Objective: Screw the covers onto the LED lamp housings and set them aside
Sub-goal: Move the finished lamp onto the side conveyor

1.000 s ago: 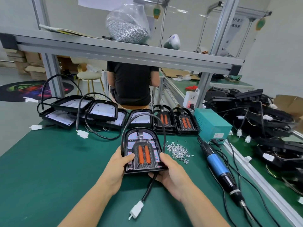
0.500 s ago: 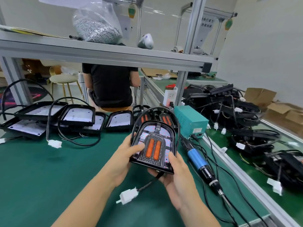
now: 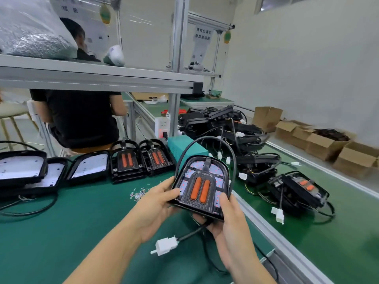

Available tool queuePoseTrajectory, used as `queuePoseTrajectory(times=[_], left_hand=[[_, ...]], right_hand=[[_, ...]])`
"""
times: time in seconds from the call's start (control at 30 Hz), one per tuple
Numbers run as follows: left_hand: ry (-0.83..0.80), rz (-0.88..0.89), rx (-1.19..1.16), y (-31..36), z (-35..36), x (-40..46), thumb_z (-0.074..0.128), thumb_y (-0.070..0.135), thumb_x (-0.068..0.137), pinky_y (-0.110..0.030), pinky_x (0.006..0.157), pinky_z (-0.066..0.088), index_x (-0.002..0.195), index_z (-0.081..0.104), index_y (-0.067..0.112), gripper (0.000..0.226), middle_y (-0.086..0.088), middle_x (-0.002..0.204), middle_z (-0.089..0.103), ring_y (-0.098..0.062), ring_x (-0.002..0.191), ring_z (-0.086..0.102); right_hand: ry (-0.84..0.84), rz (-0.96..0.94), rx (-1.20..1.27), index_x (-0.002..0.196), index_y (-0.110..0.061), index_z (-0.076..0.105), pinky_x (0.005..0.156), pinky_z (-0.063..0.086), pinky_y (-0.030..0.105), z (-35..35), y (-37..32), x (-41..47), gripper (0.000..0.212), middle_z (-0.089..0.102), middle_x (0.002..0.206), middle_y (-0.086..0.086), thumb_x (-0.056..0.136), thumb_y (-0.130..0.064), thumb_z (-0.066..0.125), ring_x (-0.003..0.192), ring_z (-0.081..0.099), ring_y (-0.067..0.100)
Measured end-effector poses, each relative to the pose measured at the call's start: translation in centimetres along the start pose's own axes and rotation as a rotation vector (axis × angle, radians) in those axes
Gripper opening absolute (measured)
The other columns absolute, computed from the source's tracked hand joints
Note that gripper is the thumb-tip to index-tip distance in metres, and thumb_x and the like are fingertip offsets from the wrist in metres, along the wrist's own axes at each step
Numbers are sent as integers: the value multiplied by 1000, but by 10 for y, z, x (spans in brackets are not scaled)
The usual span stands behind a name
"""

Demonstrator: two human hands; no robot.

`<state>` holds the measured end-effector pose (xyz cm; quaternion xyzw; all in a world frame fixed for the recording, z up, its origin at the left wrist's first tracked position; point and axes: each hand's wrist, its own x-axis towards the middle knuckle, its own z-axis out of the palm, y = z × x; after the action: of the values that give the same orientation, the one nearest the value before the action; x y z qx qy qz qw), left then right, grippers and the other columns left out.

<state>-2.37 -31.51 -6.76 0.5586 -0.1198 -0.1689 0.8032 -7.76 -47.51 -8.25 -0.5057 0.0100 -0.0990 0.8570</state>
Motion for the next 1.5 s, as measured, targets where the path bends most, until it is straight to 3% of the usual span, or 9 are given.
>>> queuePoseTrajectory(times=[0.2,0.6,0.8,0.93,1.07,1.2,1.3,1.43,1.5], left_hand=[[-48,-61,-14,-3,57,46,43,0,96,-25,70,55,118,62,15,33,-6,112,70,-14,88,67],[-170,-147,144,-7,175,109,38,6,100,-41,99,44,100,63,19,28,-4,102,67,-19,94,57],[-206,-212,269,-9,202,120,39,19,102,-32,84,38,143,37,22,41,-3,132,55,-18,112,52],[-234,-140,461,-15,204,128,37,20,100,-29,77,29,93,46,36,20,2,111,50,-17,106,42],[-200,-58,581,-25,200,131,38,24,101,-25,89,31,149,26,29,50,6,149,35,-9,118,42],[-224,11,687,-34,197,128,37,23,100,-19,84,36,150,20,31,54,12,120,53,-2,98,48],[-226,125,894,-36,196,131,34,15,101,-29,112,22,151,19,23,53,8,155,24,-11,140,24],[-202,194,1066,-42,193,135,30,5,100,-35,117,12,151,17,21,55,9,159,7,-12,145,6],[-214,202,1121,-47,192,134,30,4,100,-38,118,11,151,16,21,56,8,159,6,-13,145,5]], right_hand=[[151,-85,-37,125,-13,58,68,60,38,-42,-37,16,28,72,110,12,102,-21,45,90,70,23],[419,-233,-11,127,-11,56,62,58,36,-125,-107,37,28,71,112,13,104,-21,43,86,72,22],[554,-197,23,122,-6,52,60,60,38,-152,-132,60,23,66,116,16,104,-20,45,83,71,23],[613,-152,9,127,-5,47,62,60,40,-164,-145,83,27,59,123,17,104,-20,45,75,72,24],[663,-85,-51,127,-7,46,57,58,38,-173,-147,107,27,59,120,17,104,-21,45,55,70,21],[692,-20,-101,135,-7,37,55,56,40,-173,-146,126,35,57,103,11,104,-22,44,47,68,21],[704,15,-128,138,-5,35,51,56,38,-169,-146,136,40,56,93,9,103,-21,45,40,65,18],[704,59,-154,141,-9,34,61,59,39,-170,-146,143,45,56,121,14,102,-28,47,48,69,20],[728,117,-252,150,-14,23,84,57,48,-170,-148,143,58,47,139,12,100,-37,44,84,71,29]])
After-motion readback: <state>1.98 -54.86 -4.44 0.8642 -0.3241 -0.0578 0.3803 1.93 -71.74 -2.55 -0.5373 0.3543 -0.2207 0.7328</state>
